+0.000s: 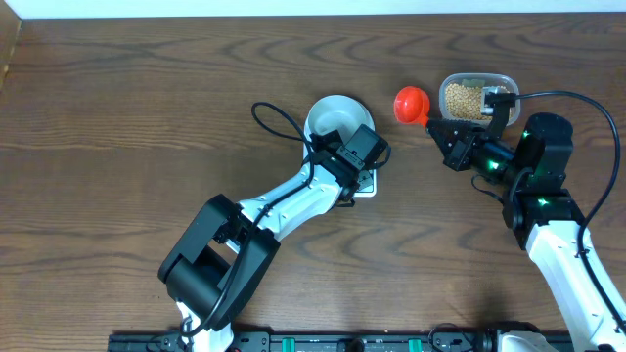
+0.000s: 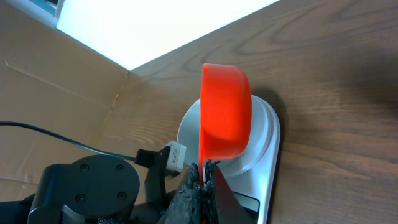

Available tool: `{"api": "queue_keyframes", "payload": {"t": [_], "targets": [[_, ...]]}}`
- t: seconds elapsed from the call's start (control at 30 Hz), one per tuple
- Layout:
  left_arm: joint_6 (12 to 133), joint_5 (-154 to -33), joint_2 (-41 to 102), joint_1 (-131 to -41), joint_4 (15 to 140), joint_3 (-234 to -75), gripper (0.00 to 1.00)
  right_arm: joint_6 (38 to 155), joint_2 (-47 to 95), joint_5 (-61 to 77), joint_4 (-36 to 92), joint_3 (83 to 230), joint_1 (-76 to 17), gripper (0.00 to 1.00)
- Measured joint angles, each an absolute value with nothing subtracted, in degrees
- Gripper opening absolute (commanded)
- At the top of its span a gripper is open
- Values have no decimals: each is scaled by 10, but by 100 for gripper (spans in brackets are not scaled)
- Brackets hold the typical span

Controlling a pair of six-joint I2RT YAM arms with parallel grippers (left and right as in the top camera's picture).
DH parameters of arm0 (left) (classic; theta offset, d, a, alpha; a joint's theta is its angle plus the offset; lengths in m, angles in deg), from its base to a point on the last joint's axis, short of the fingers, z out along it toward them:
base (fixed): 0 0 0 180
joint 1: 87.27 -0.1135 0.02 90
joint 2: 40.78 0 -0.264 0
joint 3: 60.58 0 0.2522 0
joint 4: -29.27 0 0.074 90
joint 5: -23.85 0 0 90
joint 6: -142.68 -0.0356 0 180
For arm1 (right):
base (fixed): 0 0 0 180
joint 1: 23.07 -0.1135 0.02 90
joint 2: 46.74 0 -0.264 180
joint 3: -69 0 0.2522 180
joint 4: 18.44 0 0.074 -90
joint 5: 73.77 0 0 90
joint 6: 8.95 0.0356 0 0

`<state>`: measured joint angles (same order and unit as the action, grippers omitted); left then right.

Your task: Scoop item into bowl and weigh 50g on scale

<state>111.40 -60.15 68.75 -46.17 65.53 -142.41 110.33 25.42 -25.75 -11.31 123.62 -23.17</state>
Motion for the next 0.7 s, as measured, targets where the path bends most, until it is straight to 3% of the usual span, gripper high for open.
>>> {"api": "queue_keyframes", "payload": {"t": [0.7], "targets": [[1114,-597,690,-462,655,-1424,7,1097,254,-257,-109,1236,-232,1]]}}
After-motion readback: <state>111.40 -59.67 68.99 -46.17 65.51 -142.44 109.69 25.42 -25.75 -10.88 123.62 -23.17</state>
